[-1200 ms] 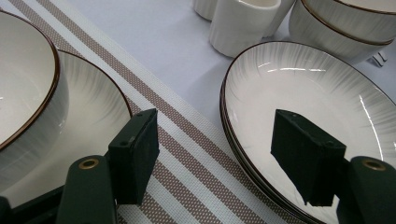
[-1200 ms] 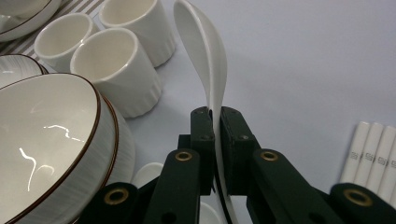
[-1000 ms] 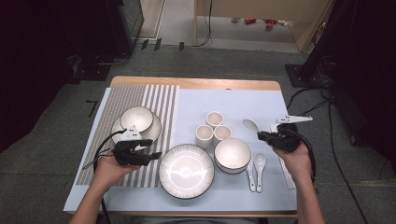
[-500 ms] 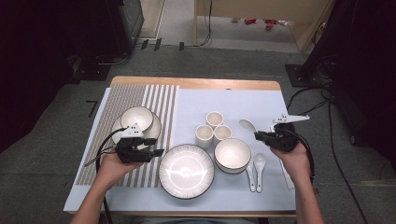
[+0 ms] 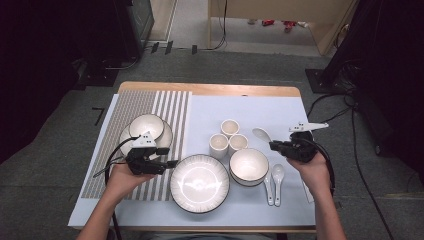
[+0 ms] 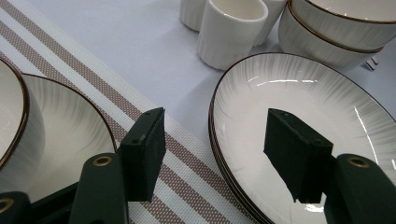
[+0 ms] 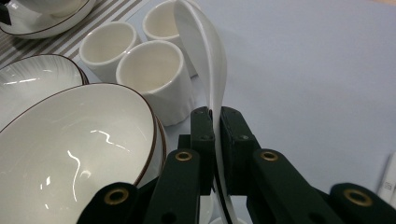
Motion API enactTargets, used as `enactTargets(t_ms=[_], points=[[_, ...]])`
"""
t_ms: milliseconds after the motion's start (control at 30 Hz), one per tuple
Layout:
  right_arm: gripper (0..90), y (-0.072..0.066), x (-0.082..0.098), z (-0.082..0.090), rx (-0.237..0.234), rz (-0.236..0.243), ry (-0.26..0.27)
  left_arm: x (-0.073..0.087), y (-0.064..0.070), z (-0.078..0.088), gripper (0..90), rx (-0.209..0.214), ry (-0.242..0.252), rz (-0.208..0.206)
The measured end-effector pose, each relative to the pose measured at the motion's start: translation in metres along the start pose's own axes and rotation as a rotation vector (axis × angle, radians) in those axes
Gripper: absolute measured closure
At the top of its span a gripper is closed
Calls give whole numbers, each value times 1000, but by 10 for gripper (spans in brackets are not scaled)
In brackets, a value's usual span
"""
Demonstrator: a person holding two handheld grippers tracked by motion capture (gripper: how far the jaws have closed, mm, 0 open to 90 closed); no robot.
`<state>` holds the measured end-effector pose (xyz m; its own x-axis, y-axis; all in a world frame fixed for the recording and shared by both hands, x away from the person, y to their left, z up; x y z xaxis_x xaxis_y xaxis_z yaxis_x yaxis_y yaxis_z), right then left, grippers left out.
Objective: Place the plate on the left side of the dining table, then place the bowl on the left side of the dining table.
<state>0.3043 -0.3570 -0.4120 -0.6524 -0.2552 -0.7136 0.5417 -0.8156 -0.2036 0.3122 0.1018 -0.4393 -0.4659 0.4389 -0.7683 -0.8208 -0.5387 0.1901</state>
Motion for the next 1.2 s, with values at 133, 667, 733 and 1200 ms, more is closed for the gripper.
enactTargets(t_ms=[133, 667, 733, 1200], points=[[850, -2, -1, 0, -7, 6, 2, 0, 0, 0, 393, 6, -1, 5], [850, -13, -7, 0, -31, 34, 7, -1, 0, -2, 374, 4, 8, 0], [850, -14, -7, 0, -33, 42, 7, -2, 1, -3, 374, 6, 8, -3], [850, -22, -10, 0, -52, 61, 7, -4, 2, -5, 375, 14, -3, 9]])
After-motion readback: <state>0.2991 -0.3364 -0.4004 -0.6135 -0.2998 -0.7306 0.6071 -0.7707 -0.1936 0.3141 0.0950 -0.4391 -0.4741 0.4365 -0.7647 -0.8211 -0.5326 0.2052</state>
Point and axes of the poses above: each handheld gripper's, and its own axes: z roughly backward along the jaws, x roughly out of its underside, y roughly to its right, the point moved 1 cm from there along -z, roughly forward along the jaws
